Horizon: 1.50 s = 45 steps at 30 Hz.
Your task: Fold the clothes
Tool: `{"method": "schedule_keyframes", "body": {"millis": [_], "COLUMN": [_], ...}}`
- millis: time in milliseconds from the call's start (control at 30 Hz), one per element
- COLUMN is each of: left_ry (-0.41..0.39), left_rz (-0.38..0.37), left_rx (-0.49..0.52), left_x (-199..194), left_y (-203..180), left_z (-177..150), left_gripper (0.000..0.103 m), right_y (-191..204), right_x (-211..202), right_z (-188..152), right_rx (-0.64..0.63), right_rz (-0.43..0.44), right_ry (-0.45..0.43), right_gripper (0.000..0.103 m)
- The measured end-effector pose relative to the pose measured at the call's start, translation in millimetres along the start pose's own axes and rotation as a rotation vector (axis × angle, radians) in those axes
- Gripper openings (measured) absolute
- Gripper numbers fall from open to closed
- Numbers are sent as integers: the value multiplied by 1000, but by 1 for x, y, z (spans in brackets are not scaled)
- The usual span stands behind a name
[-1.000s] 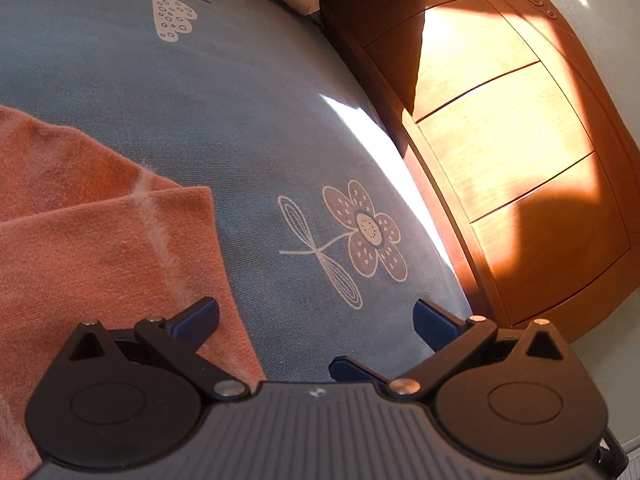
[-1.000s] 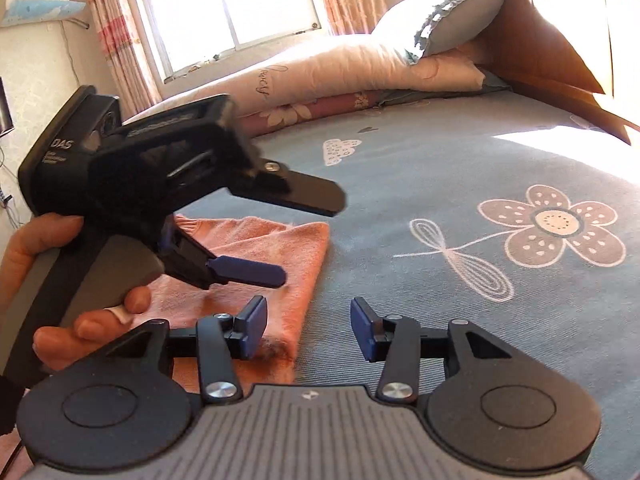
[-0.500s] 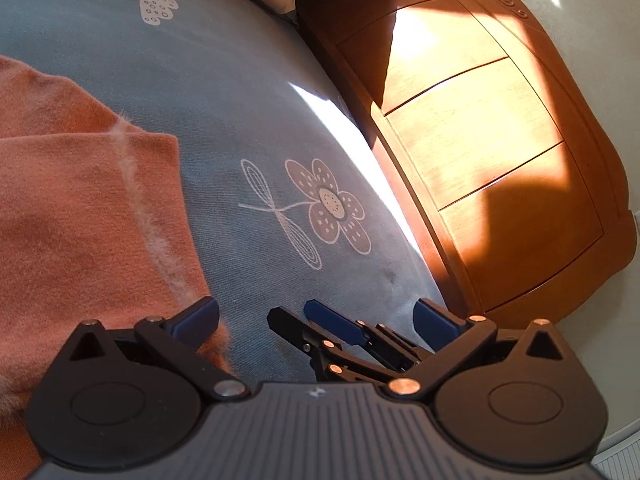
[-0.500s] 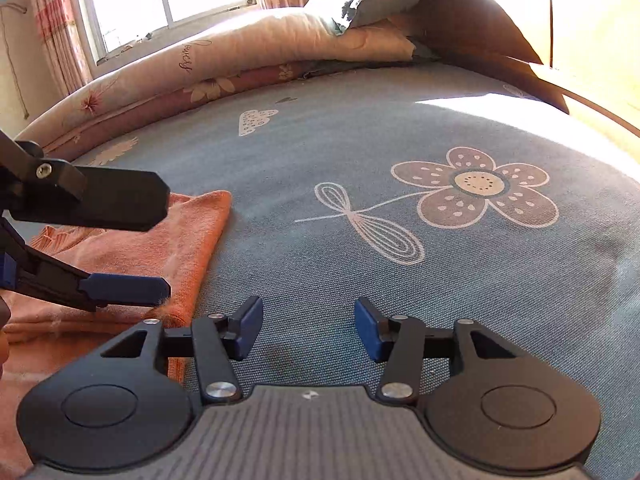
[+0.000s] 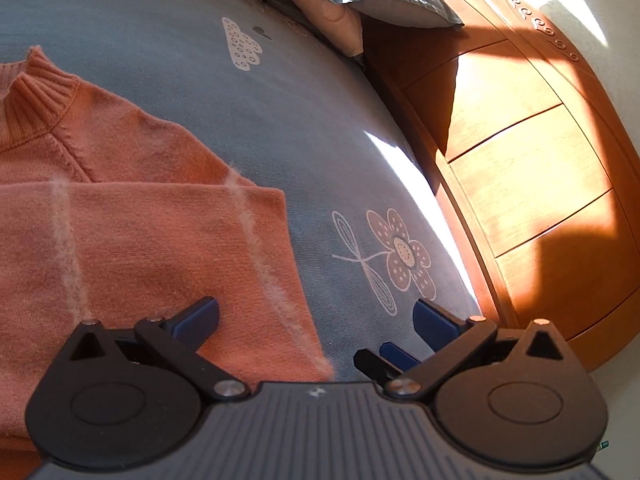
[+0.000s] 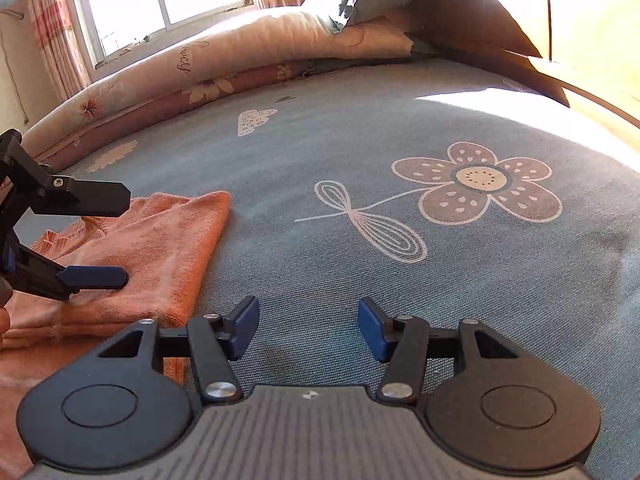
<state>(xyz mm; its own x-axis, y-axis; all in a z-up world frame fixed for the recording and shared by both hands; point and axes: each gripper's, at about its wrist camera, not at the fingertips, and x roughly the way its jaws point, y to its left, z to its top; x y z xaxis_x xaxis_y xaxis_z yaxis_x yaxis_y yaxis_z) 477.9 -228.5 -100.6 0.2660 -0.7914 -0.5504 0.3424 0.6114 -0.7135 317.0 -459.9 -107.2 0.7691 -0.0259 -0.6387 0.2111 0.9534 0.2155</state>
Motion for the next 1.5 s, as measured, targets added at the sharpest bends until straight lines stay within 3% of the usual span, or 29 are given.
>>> {"method": "schedule_keyframes", "body": {"millis": [167, 367, 500, 600, 700, 833, 933, 1000, 1100, 1300, 1367, 1500], "left_ry": [-46, -42, -1, 40, 93, 77, 23, 6, 52, 22, -10, -15], "left_rz": [11, 37, -65, -74, -62, -76, -90, -81, -36, -42, 2, 89], "left_rx": [4, -39, -35, 19, -28, -50, -22, -15, -43, -5, 13, 4], "left_x": [-9, -6, -13, -3, 5, -11, -24, -23, -12, -35, -41, -41], "left_y": [1, 11, -6, -19, -8, -1, -7, -7, 5, -2, -3, 5], "left_z": [11, 17, -1, -9, -20, -31, -20, -12, -15, -27, -20, -15], "left_gripper": [102, 102, 102, 102, 102, 102, 102, 102, 102, 102, 102, 102], "right_y": [3, 4, 5, 8, 8, 5, 8, 9, 10, 9, 10, 16], "right_x": [2, 2, 3, 3, 3, 3, 4, 4, 5, 4, 1, -12], "right_z": [-1, -1, -1, -2, -2, -1, -2, -2, -2, -2, 0, 5], "right_rx": [-12, -18, -24, -36, -40, -22, -37, -42, -44, -40, -24, 7], "right_rz": [-3, -3, 2, -7, -8, -3, -11, -16, -18, -15, -6, 121], "right_ry": [-2, 3, 5, 5, 5, 4, 3, 3, 2, 0, -1, -67], "right_gripper": [65, 69, 73, 74, 74, 75, 76, 77, 78, 78, 78, 78]}}
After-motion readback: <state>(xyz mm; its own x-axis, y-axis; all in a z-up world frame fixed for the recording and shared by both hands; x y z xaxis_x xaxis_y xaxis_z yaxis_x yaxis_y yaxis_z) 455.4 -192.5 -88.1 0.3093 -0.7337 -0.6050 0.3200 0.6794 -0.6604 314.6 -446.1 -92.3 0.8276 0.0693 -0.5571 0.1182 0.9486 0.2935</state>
